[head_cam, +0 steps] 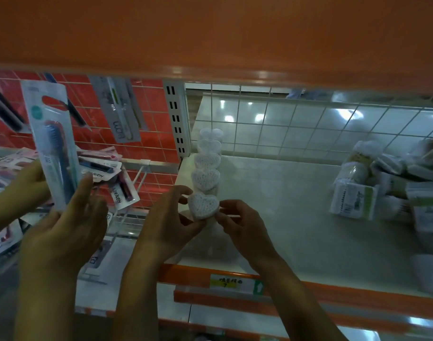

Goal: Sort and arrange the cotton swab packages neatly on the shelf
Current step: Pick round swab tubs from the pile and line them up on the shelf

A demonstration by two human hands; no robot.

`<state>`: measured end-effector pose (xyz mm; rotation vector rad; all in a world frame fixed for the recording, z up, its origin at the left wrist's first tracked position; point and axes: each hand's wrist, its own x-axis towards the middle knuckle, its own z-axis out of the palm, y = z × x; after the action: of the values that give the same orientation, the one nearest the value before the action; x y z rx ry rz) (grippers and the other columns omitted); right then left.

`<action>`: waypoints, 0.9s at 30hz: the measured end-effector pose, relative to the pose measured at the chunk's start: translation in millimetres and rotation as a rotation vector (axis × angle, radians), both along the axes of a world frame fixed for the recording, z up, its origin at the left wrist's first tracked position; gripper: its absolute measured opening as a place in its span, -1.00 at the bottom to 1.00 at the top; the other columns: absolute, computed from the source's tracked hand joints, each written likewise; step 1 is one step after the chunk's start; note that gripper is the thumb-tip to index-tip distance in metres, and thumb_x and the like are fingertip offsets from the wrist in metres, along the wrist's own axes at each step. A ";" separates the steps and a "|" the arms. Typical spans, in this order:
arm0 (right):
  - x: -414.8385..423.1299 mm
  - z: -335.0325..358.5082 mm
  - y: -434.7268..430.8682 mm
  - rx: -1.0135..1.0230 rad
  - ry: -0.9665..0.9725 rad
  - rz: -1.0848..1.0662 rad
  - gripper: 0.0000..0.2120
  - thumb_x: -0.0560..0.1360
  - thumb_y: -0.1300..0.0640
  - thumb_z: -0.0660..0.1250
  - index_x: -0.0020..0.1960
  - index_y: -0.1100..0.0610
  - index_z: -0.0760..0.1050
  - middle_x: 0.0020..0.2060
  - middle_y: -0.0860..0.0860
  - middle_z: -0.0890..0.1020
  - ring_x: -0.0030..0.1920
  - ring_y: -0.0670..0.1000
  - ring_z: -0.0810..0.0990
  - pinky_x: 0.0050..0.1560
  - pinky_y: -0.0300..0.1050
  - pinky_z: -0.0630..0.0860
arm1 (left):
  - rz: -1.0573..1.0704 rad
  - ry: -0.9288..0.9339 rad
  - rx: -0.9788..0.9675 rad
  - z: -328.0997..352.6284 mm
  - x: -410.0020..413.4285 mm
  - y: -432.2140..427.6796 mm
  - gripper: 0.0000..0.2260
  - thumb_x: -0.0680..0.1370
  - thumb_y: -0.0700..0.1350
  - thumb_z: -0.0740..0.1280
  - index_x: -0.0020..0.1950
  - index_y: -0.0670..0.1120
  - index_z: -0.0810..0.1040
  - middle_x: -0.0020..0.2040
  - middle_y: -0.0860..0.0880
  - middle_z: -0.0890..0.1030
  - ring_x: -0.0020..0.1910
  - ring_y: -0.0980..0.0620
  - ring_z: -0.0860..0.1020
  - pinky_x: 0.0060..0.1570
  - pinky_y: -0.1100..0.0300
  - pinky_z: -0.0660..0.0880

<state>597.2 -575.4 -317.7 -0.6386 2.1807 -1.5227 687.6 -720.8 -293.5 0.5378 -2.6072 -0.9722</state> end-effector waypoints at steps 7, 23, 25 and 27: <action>2.4 2.5 -2.2 -0.050 -0.020 -0.019 -0.73 0.52 0.10 0.33 0.21 0.09 0.49 0.04 -0.08 0.60 -0.05 -0.25 0.56 -0.10 -0.45 0.48 | 0.055 0.024 0.021 -5.5 -4.0 0.2 -0.45 0.30 0.13 0.50 0.15 -0.05 0.39 0.08 0.00 0.55 -0.25 0.12 0.60 -0.28 0.06 0.60; 5.1 -2.3 -10.3 -0.036 0.032 -0.088 -0.73 0.53 0.09 0.31 0.21 0.08 0.52 0.06 -0.07 0.63 0.01 -0.18 0.58 -0.02 -0.44 0.48 | 0.001 0.091 -0.031 -12.3 -7.2 2.5 -0.44 0.39 0.03 0.48 0.34 -0.02 0.38 0.18 -0.01 0.57 -0.31 0.37 0.47 -0.27 0.42 0.42; 5.6 -1.6 -9.8 -0.041 0.021 -0.092 -0.73 0.53 0.11 0.31 0.22 0.09 0.52 0.06 -0.06 0.63 0.01 -0.18 0.58 -0.03 -0.46 0.47 | 0.004 0.084 -0.027 -12.6 -6.7 2.2 -0.43 0.39 0.04 0.47 0.35 -0.01 0.37 0.19 0.00 0.57 -0.30 0.36 0.49 -0.26 0.35 0.47; 5.8 -1.0 -9.5 -0.041 0.011 -0.094 -0.71 0.52 0.11 0.31 0.23 0.10 0.52 0.08 -0.05 0.63 0.04 -0.16 0.58 -0.01 -0.43 0.48 | 0.009 0.078 -0.025 -11.8 -6.6 2.7 -0.41 0.39 0.05 0.47 0.36 0.00 0.36 0.20 -0.01 0.56 -0.28 0.31 0.52 -0.24 0.27 0.53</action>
<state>603.0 -584.9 -318.6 -0.5655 2.2210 -1.6193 681.0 -718.1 -305.3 0.4946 -2.5427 -0.9379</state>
